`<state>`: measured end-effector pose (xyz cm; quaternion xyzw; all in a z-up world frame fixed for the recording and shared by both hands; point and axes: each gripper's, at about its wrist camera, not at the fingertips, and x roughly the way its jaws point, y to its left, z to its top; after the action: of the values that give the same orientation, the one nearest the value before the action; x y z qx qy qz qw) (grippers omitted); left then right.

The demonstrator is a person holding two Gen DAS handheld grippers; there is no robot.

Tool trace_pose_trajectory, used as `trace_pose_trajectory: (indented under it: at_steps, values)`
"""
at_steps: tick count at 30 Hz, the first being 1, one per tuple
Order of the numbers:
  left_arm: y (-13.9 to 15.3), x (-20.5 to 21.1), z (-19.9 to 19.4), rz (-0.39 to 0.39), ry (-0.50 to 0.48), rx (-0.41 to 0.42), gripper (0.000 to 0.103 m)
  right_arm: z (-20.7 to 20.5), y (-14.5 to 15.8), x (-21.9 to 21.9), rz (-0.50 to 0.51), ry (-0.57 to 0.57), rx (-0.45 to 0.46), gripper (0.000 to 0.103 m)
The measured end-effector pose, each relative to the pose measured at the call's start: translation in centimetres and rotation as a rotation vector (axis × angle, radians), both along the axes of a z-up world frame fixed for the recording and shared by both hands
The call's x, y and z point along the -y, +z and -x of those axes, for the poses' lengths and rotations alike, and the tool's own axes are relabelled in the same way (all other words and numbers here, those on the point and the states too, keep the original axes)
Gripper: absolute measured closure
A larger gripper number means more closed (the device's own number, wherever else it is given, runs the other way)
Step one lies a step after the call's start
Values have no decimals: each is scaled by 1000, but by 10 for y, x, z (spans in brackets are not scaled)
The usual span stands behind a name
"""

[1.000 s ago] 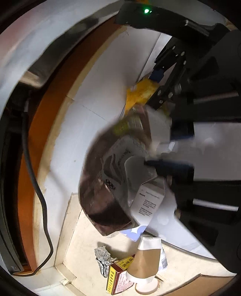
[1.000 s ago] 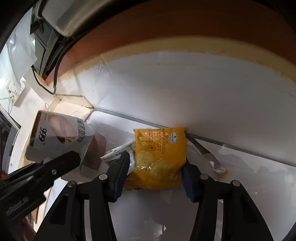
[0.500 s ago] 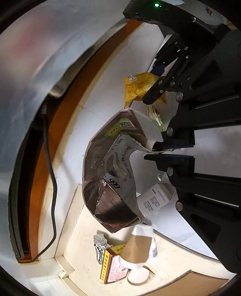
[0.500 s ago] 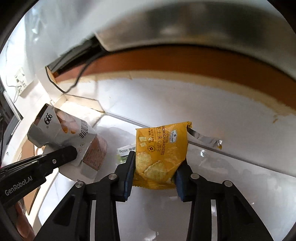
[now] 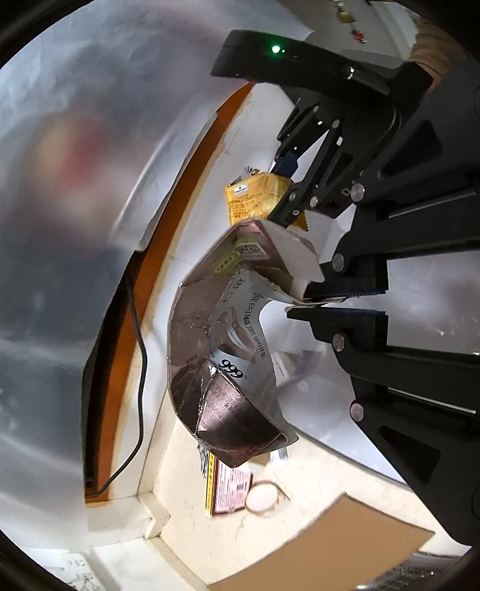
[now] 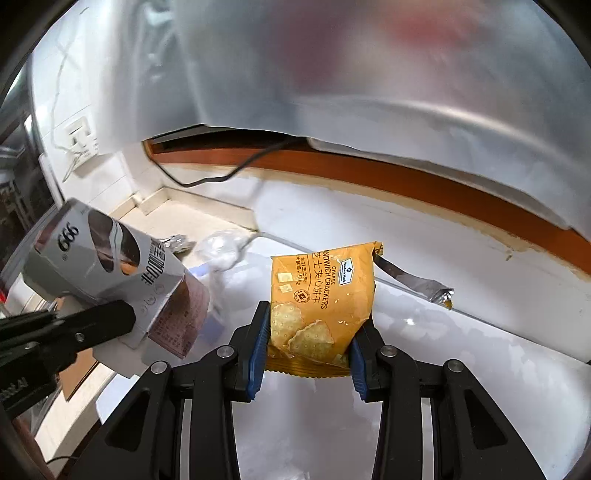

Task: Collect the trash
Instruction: 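Carry the cracker packet and foil bag down over the floor bin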

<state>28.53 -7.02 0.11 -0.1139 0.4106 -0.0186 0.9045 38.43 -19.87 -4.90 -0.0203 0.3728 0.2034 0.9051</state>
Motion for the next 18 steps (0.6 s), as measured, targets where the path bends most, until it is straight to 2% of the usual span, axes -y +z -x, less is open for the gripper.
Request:
trace_pose_trajectory:
  at_steps: [5,11,18]
  values:
    - [16,-8,37,-5,-29,21,101,39,23,-12,20,9,39,66]
    - [35,-22,105,-13,-73,36,101,104,45,-22,31,-18,60,66]
    - [27,-35,175,-10,-141,20,101,204,63,-24,82,-77,81,66]
